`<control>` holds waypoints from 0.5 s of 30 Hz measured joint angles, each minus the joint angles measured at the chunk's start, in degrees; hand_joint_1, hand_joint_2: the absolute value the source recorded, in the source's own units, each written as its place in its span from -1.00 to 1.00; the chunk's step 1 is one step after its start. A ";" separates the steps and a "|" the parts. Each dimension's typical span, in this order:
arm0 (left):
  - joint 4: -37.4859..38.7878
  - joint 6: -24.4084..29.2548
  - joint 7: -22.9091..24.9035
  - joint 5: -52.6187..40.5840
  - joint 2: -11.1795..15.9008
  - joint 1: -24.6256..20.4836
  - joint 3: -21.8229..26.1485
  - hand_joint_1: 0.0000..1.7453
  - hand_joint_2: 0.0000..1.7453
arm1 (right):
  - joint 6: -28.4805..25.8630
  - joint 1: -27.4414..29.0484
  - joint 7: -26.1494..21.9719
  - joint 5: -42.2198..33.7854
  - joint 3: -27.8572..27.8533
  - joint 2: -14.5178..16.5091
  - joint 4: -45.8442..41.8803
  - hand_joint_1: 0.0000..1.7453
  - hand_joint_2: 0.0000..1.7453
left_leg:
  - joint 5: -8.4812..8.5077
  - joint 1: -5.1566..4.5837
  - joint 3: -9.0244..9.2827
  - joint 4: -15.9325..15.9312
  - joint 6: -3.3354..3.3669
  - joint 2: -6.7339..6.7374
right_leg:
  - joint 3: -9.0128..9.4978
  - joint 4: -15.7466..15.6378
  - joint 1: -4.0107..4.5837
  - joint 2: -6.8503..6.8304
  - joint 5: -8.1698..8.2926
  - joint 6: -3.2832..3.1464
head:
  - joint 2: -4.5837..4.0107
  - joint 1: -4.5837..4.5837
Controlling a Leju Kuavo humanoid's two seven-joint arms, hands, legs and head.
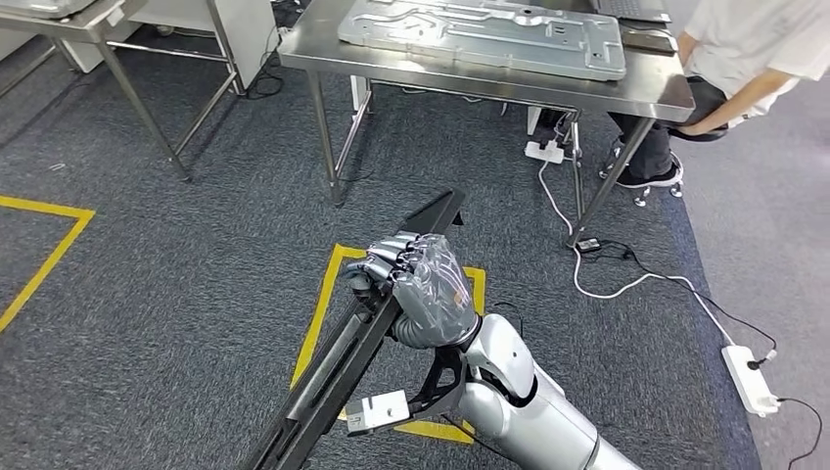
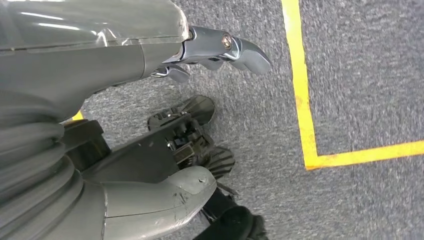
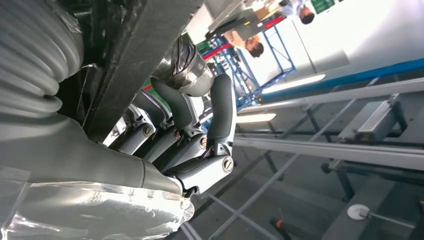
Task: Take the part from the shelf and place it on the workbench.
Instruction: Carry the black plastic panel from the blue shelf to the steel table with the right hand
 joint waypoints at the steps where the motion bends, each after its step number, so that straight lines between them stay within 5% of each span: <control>1: 0.00 0.00 -0.02 0.00 -0.01 0.01 0.00 -1.00 1.00 | -0.01 -0.05 -0.06 0.00 0.01 0.01 -0.01 1.00 1.00 | -0.12 -0.13 0.06 0.03 -0.20 0.34 | 1.86 -3.70 0.26 -1.16 1.39 -0.23 | 0.00 0.00; 3: 0.00 0.00 -0.04 0.00 0.01 0.01 0.01 -1.00 1.00 | -0.04 -0.11 -0.18 0.00 0.01 0.13 -0.03 1.00 1.00 | -0.30 -0.41 0.18 0.08 -0.74 0.93 | 3.80 -7.86 0.75 -2.61 2.46 -0.74 | 0.00 -0.01; 5: 0.00 0.00 -0.07 0.00 0.00 -0.04 0.01 -1.00 1.00 | -0.10 -0.09 -0.36 0.01 0.01 0.24 -0.03 1.00 1.00 | -0.38 -0.55 0.37 0.00 -1.35 1.61 | 3.76 -8.31 0.93 -2.10 2.43 -1.21 | 0.00 -0.03; 7: 0.00 0.00 -0.13 -0.01 -0.03 -0.09 0.01 -1.00 1.00 | -0.19 -0.08 -0.57 0.06 0.02 0.30 -0.04 1.00 1.00 | -1.31 -0.37 0.18 0.88 -2.02 0.89 | 3.89 -8.71 0.67 -1.45 2.69 -1.87 | 0.00 -0.03; 10: 0.00 -0.01 -0.24 -0.02 -0.03 0.08 0.01 -1.00 1.00 | -0.29 -0.11 -0.73 0.19 0.01 0.60 -0.03 1.00 1.00 | -6.21 -0.17 -3.44 9.18 -2.64 -2.20 | 3.97 -9.04 0.42 -0.62 2.98 -2.74 | 0.00 -0.05; 12: 0.00 -0.02 -0.26 -0.01 -0.01 0.33 0.01 -1.00 1.00 | -0.29 0.03 -0.74 0.20 0.01 0.70 0.05 1.00 1.00 | -8.20 -0.17 -6.24 15.19 -2.80 -2.79 | 3.95 -8.95 0.49 0.01 2.97 -2.86 | 0.00 -0.06; 13: 0.00 -0.02 -0.27 0.00 -0.01 0.41 0.01 -1.00 1.00 | -0.29 0.09 -0.74 0.20 0.01 0.70 0.09 1.00 1.00 | -7.65 -0.17 -6.52 15.64 -2.82 -2.85 | 3.95 -8.87 0.50 0.33 2.95 -2.86 | 0.00 -0.06; 15: 0.00 -0.06 -0.28 0.05 0.01 0.40 0.01 -1.00 1.00 | -0.30 0.13 -0.75 0.23 0.02 0.75 0.13 1.00 1.00 | -3.85 -0.13 -4.13 10.23 -2.68 -2.86 | 3.97 -8.57 0.46 0.92 2.85 -2.72 | 0.00 -0.05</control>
